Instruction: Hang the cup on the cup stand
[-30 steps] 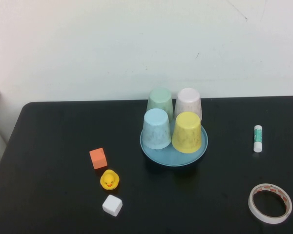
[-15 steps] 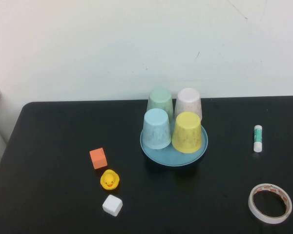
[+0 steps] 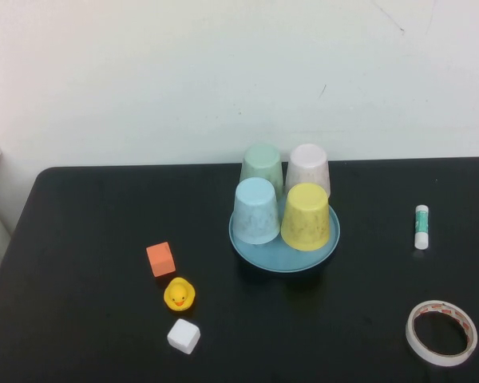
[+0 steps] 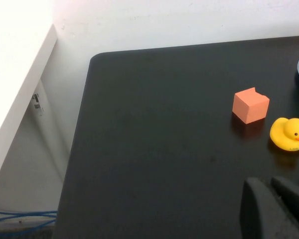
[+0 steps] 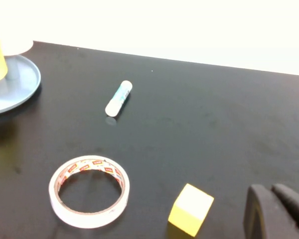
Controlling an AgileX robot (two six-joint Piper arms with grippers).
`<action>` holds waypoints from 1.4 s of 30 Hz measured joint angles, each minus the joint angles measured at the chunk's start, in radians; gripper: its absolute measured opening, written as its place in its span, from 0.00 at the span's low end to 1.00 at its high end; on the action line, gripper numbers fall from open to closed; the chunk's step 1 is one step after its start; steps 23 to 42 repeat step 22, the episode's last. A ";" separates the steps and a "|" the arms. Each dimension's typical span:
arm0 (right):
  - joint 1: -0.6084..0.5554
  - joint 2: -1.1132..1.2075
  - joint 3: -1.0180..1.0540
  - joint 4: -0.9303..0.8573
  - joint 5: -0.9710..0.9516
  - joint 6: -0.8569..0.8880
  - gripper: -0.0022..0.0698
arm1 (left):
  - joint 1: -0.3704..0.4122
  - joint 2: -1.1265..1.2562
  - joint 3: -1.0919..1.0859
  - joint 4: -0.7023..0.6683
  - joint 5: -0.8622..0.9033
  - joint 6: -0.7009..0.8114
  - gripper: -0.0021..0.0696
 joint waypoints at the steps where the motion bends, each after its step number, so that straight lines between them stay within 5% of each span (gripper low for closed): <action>1: 0.000 0.000 0.000 0.000 0.001 0.005 0.03 | 0.000 0.000 0.000 0.000 0.000 -0.002 0.03; 42: 0.018 0.000 -0.001 0.000 0.006 0.020 0.03 | 0.000 0.000 0.000 0.000 0.000 -0.002 0.03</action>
